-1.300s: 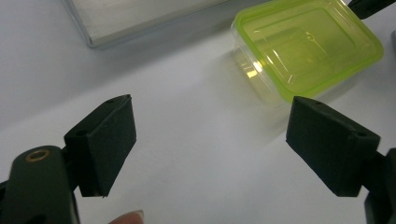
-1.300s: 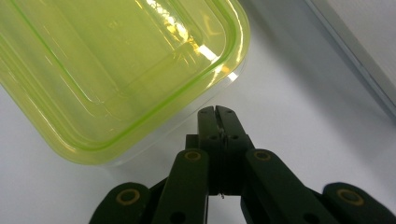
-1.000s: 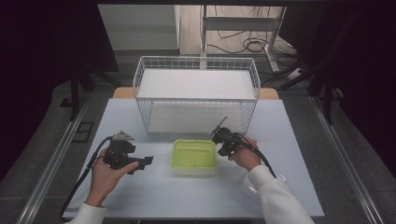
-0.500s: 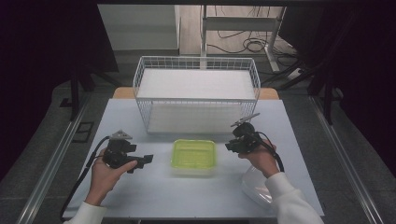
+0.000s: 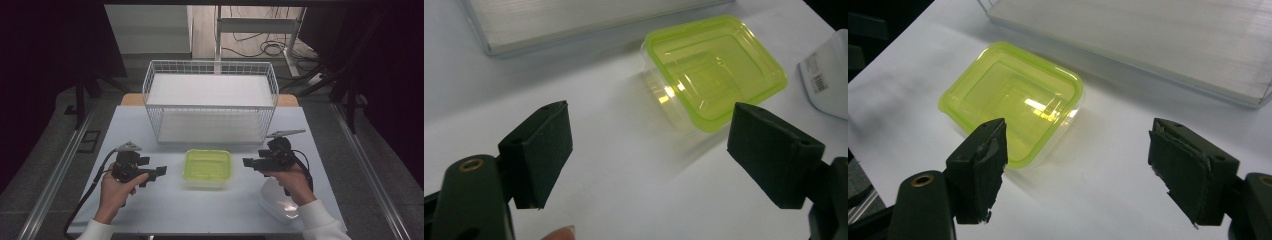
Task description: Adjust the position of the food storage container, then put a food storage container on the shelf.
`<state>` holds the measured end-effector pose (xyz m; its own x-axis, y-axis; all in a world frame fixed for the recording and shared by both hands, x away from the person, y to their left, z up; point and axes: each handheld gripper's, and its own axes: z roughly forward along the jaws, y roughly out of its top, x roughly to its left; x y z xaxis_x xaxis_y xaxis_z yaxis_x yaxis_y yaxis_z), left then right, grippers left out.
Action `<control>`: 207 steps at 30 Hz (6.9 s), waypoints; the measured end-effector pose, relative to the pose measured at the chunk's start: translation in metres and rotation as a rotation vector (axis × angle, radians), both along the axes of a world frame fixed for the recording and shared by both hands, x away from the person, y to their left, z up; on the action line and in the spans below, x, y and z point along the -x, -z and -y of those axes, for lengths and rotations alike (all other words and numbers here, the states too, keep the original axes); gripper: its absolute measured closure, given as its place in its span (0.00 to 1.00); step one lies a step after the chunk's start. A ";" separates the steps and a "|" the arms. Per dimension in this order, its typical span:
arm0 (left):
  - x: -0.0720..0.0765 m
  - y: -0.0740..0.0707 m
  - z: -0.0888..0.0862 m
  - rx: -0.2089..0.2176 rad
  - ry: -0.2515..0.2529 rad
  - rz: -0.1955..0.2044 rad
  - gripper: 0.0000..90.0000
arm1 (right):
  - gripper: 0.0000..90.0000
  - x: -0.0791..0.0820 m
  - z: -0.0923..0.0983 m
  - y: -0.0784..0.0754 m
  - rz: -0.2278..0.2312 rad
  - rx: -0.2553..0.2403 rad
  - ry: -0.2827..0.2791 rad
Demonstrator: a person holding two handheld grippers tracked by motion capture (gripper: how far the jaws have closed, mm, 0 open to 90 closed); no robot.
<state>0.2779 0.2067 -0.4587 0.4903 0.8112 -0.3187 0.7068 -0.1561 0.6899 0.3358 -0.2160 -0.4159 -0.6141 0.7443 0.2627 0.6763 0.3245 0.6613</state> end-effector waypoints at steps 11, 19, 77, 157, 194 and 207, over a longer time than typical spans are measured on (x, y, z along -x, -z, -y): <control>-0.017 -0.006 0.011 0.049 0.013 -0.026 0.25 | 0.30 0.002 -0.010 0.000 -0.048 0.016 0.006; -0.039 -0.002 0.023 0.046 0.001 -0.096 0.25 | 0.32 -0.010 -0.034 0.004 -0.090 0.065 -0.019; -0.075 0.056 0.057 0.257 0.058 -0.395 0.81 | 0.76 -0.050 -0.058 0.064 -0.448 0.014 0.102; -0.070 -0.142 0.062 0.218 0.105 0.217 0.88 | 0.86 -0.031 -0.029 -0.113 0.275 -0.175 -0.036; -0.185 -0.141 0.043 0.263 0.057 0.034 0.88 | 0.87 -0.148 -0.048 -0.117 0.121 -0.221 0.014; -0.217 -0.129 0.032 0.427 -0.014 -0.128 0.87 | 0.84 -0.176 -0.045 -0.098 0.000 -0.376 0.088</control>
<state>0.4949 0.1743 -0.3294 0.4146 0.5998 -0.6843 0.7910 0.1342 0.5969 0.5117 -0.1715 -0.3182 -0.5521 0.6462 0.5269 0.6905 0.0002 0.7233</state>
